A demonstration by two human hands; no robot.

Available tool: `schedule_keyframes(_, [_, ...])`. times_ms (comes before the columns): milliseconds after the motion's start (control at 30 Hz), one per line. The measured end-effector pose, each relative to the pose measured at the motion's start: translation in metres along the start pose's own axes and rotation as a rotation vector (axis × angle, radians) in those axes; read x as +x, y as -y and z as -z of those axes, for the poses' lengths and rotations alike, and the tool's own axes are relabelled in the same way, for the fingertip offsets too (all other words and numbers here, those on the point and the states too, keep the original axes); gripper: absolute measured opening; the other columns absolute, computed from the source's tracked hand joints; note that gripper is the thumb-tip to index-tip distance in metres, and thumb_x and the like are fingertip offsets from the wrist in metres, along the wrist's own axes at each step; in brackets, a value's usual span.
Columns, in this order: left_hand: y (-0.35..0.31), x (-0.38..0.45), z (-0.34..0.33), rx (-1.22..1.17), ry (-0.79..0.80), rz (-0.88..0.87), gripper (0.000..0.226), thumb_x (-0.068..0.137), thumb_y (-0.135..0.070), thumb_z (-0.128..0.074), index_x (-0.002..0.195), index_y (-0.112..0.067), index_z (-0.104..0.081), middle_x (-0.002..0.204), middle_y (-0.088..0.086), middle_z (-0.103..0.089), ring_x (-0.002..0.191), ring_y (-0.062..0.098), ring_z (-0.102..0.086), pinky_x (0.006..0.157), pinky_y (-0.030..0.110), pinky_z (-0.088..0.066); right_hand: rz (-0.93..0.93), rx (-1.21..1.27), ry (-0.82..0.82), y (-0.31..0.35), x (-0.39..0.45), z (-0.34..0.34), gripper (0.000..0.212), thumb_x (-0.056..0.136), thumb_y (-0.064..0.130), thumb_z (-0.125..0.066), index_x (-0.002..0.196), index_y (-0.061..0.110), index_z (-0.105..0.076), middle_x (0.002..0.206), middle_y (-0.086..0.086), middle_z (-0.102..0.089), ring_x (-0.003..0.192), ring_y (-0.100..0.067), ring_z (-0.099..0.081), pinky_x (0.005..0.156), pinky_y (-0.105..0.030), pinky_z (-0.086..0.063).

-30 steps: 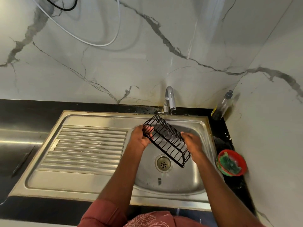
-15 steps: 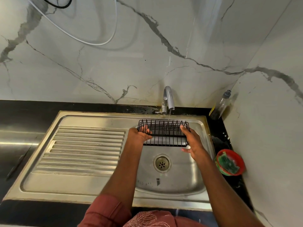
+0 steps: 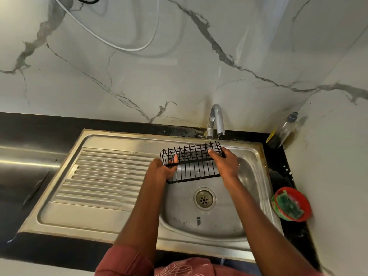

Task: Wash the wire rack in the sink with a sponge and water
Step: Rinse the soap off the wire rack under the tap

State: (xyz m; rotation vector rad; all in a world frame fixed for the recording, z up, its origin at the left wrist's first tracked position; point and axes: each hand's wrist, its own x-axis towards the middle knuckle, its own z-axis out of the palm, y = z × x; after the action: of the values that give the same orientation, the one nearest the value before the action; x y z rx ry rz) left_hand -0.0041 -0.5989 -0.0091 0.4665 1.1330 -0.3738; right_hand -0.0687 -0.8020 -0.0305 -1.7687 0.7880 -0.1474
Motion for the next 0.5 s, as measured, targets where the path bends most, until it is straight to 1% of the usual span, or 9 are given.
schedule_keyframes(67, [-0.002,0.002,0.004,-0.102,0.053,0.006,0.033,0.108,-0.013,-0.043,0.133,0.005,-0.056,0.127,0.026,-0.062,0.117,0.043,-0.064,0.095,0.049,-0.059,-0.025,-0.023,-0.03,0.002,-0.001,-0.004,0.067,0.079,0.058,-0.076,0.131,0.018,-0.065,0.12,0.003,-0.072,0.107,-0.013,-0.067,0.073,-0.018,-0.047])
schedule_keyframes(133, [-0.004,0.006,0.005,-0.097,0.06,-0.008,0.034,0.109,-0.013,-0.042,0.135,0.005,-0.055,0.128,0.026,-0.062,0.118,0.042,-0.064,0.096,0.05,-0.059,-0.018,-0.046,-0.044,0.002,-0.003,-0.005,0.066,0.076,0.061,-0.076,0.126,0.019,-0.068,0.112,0.001,-0.075,0.103,-0.015,-0.07,0.068,-0.017,-0.049])
schedule_keyframes(200, [-0.002,0.008,0.006,-0.022,0.09,-0.015,0.035,0.111,-0.013,-0.038,0.133,0.008,-0.055,0.128,0.025,-0.062,0.12,0.039,-0.065,0.094,0.046,-0.06,0.003,-0.063,-0.071,0.004,-0.007,-0.002,0.07,0.075,0.062,-0.076,0.13,0.02,-0.066,0.122,-0.001,-0.073,0.113,-0.019,-0.068,0.086,-0.031,-0.058])
schedule_keyframes(233, [-0.001,0.012,0.007,0.005,0.108,-0.027,0.035,0.111,-0.014,-0.037,0.132,0.008,-0.055,0.13,0.025,-0.061,0.119,0.039,-0.066,0.089,0.045,-0.061,0.016,-0.08,-0.088,0.005,-0.009,0.0,0.075,0.076,0.06,-0.078,0.137,0.02,-0.062,0.131,-0.003,-0.068,0.121,-0.021,-0.064,0.097,-0.037,-0.055])
schedule_keyframes(300, [0.004,0.015,0.01,0.125,0.104,-0.047,0.033,0.11,-0.019,-0.041,0.127,0.006,-0.054,0.127,0.024,-0.062,0.107,0.039,-0.069,0.077,0.047,-0.063,0.048,-0.129,-0.11,0.006,-0.012,0.009,0.074,0.081,0.052,-0.079,0.144,0.019,-0.056,0.14,-0.004,-0.062,0.128,-0.021,-0.06,0.101,-0.029,-0.048])
schedule_keyframes(333, [0.008,0.015,0.013,0.225,0.099,-0.047,0.032,0.109,-0.024,-0.044,0.118,0.004,-0.055,0.114,0.022,-0.064,0.093,0.038,-0.07,0.068,0.051,-0.064,0.057,-0.159,-0.122,0.006,-0.013,0.014,0.072,0.083,0.05,-0.078,0.144,0.02,-0.056,0.14,-0.004,-0.062,0.127,-0.02,-0.06,0.095,-0.024,-0.045])
schedule_keyframes(367, [0.014,0.015,0.016,0.356,0.088,-0.046,0.033,0.108,-0.031,-0.047,0.104,0.001,-0.055,0.095,0.018,-0.063,0.079,0.034,-0.067,0.061,0.047,-0.064,0.071,-0.186,-0.141,0.004,-0.012,0.019,0.07,0.083,0.051,-0.077,0.144,0.021,-0.057,0.139,-0.005,-0.063,0.126,-0.021,-0.061,0.092,-0.023,-0.044])
schedule_keyframes(433, [0.029,0.02,0.023,0.67,0.049,-0.116,0.047,0.104,-0.046,-0.049,0.081,-0.006,-0.052,0.066,0.009,-0.054,0.061,0.024,-0.056,0.056,0.034,-0.057,0.088,-0.228,-0.195,0.007,-0.013,0.031,0.071,0.081,0.058,-0.075,0.141,0.023,-0.059,0.136,-0.006,-0.066,0.122,-0.021,-0.064,0.096,-0.03,-0.049])
schedule_keyframes(500, [0.044,0.029,0.027,0.886,0.04,-0.2,0.058,0.098,-0.064,-0.049,0.077,-0.01,-0.056,0.055,0.002,-0.05,0.054,0.018,-0.05,0.059,0.029,-0.049,0.094,-0.26,-0.256,0.011,-0.012,0.045,0.072,0.076,0.063,-0.074,0.136,0.024,-0.063,0.13,-0.007,-0.069,0.117,-0.023,-0.066,0.1,-0.039,-0.053])
